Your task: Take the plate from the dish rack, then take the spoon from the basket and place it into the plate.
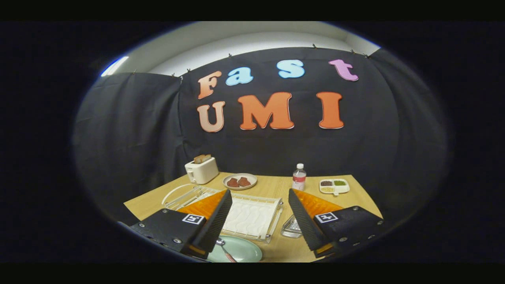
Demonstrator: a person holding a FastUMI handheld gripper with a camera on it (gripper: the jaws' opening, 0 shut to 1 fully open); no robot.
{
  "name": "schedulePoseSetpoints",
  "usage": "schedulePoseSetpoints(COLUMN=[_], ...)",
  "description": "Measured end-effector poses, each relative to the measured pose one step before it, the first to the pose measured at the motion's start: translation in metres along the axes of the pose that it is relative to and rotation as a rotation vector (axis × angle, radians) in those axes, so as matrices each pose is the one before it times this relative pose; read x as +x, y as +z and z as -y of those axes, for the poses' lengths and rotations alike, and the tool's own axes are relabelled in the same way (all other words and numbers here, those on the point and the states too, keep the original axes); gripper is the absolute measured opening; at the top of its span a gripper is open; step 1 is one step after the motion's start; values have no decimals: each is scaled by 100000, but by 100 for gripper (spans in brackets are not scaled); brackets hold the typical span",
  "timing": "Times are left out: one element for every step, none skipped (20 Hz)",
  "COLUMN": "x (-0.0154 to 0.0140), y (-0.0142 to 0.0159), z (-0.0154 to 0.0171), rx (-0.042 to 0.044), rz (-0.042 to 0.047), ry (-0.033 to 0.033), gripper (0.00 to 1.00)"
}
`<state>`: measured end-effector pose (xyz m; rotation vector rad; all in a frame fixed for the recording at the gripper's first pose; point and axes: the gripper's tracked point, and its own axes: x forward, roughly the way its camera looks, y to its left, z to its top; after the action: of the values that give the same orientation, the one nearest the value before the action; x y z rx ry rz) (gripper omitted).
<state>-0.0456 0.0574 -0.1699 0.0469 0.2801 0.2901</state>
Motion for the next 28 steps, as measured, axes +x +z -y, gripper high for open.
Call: schedulePoseSetpoints(x=[-105, -77, -68, -101, 26, 50, 108, -37, -82, 67, 39, -68, -124, -34, 56, 38, -132, -88, 45, -5, -20, -6, -203, -45, 52, -159, -319, -132], y=[1230, 1109, 1053, 1053, 883, 839, 737, 593, 508, 488, 350, 399, 284, 453, 584, 603, 535, 530, 593, 509, 492, 584, 552, 389, 308, 330, 336, 51], z=[234, 350, 356, 333, 509, 338, 384, 337, 392, 294, 330, 112, 145, 101, 94, 37, 89, 92, 164, 146, 17, 89, 88, 262, 320, 98, 38, 100], rx=[-712, -537, -126, 339, 509, 484, 21, -322, -448, -490, -448, -636, -598, -173, 268, 154, 22, -386, -486, -599, -50, -138, -156, -1181, -956, -364, 610, 634], rz=[2656, 2500, 2319, 2455, 2298, 2333, 2097, 1505, 1363, 1108, 742, 648, 492, 1098, 1361, 1510, 1378, 1522, 1493, 847, 1184, 944, 1239, 737, 1003, 645, 458, -57], ry=[-804, -1027, -1102, -1234, -1423, -1219, -1384, -1116, -1367, -1079, -884, -601, -800, -649, -732, -451, -234, -305, -350, -629, -244, -781, -464, -1156, -708, -372, -505, -193], gripper=[89, 90, 92, 93, 95, 96, 97, 97, 97, 97, 97, 97, 97, 97, 97, 97, 97, 97, 97, 97, 97, 97, 97, 97, 97, 97, 97, 97])
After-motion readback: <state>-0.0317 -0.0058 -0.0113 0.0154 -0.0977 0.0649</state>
